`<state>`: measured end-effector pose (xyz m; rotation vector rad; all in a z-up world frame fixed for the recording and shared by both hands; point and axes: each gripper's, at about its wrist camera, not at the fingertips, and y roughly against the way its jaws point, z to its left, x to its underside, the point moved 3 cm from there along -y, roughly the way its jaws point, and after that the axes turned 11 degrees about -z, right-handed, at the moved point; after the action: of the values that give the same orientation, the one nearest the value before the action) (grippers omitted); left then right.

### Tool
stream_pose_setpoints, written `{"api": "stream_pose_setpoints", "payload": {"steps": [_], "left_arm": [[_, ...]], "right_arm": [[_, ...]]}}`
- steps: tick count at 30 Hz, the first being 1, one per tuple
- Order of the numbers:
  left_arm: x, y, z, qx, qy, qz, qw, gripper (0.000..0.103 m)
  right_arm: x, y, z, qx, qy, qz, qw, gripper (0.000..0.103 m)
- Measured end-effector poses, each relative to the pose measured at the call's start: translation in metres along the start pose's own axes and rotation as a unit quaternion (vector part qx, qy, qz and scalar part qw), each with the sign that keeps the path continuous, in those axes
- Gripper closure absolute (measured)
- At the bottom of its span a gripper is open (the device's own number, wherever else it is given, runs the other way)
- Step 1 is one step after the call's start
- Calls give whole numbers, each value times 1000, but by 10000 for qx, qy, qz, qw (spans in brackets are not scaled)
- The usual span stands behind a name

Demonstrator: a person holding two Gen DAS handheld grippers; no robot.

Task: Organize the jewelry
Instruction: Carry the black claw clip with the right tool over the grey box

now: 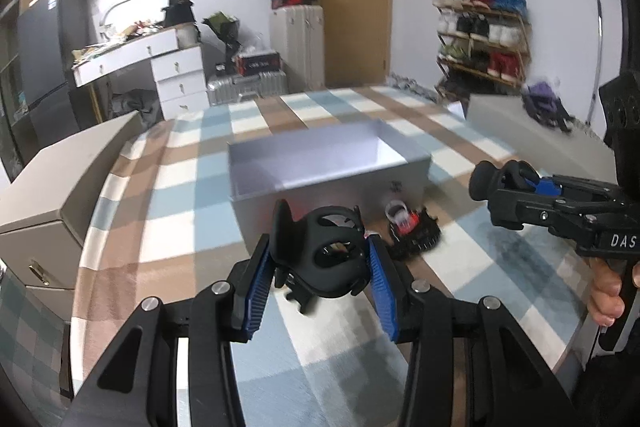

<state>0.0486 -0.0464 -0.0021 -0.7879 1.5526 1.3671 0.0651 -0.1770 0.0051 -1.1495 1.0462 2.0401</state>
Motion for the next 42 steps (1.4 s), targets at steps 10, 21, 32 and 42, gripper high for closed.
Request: {"api": "stream_pose_setpoints", "payload": {"steps": [10, 21, 32, 42], "left_arm": [[-20, -6, 25, -237, 419, -317, 9983, 64], [-38, -20, 31, -395, 377, -547, 9970, 64], [-40, -42, 37, -479, 476, -658, 9955, 64], [-31, -59, 34, -397, 597, -662, 9952, 64]], "right_arm": [[-38, -9, -8, 52, -188, -320, 9993, 50], [-62, -29, -1, -94, -135, -365, 9992, 50], [-72, -66, -3, -77, -349, -186, 9992, 50], [-56, -99, -17, 128, -516, 138, 9985, 50]]}}
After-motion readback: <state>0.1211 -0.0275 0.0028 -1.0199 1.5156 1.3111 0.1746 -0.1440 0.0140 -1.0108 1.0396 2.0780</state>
